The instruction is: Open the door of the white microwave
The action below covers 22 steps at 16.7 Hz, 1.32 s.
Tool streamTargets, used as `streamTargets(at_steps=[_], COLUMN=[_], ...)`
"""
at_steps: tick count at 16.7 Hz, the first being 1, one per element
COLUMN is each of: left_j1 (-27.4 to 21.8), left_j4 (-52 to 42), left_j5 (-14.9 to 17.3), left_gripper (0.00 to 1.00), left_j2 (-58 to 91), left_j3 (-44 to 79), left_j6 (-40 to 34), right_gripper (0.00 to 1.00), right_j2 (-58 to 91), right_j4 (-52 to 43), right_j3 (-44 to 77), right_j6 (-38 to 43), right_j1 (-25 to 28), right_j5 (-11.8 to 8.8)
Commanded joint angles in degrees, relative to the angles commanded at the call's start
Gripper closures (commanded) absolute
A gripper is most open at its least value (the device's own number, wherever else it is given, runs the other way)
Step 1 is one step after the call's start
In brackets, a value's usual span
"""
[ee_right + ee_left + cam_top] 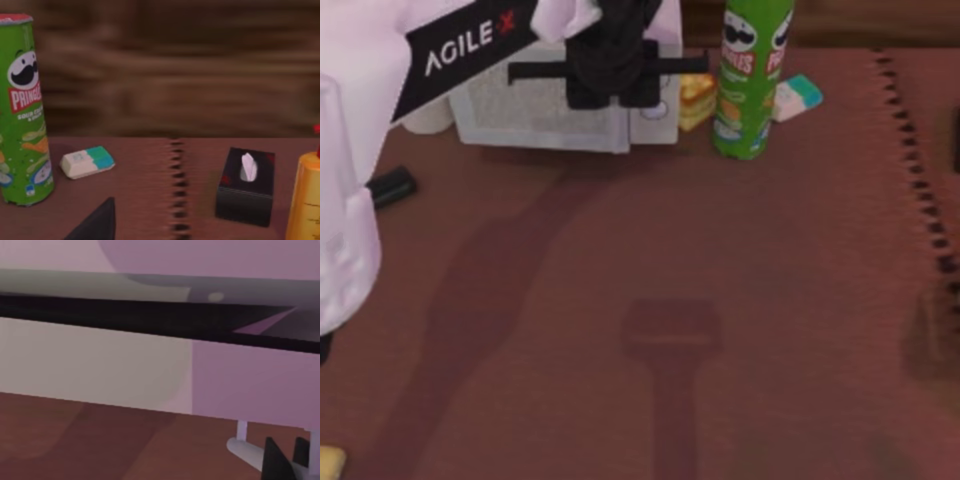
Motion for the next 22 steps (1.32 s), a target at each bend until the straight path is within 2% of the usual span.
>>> streamTargets(at_steps=[11, 17, 22], left_j1=[-0.38, 0.35, 0.41], left_j4=[0.2, 3.92, 4.39], left_j5=[0.41, 2.12, 2.28], left_gripper=[1.0, 1.0, 1.0], left_j2=[0.14, -4.48, -4.99], left_j3=[-0.28, -7.67, -8.19], left_j6=[-0.15, 4.38, 4.74], right_gripper=[0.0, 0.0, 0.0], right_j2=[0.0, 0.0, 0.0], right_j4=[0.0, 0.0, 0.0], right_j3=[0.0, 0.0, 0.0], right_j6=[0.0, 0.0, 0.0], right_j1=[0.0, 0.0, 0.0], right_j5=[0.0, 0.0, 0.0])
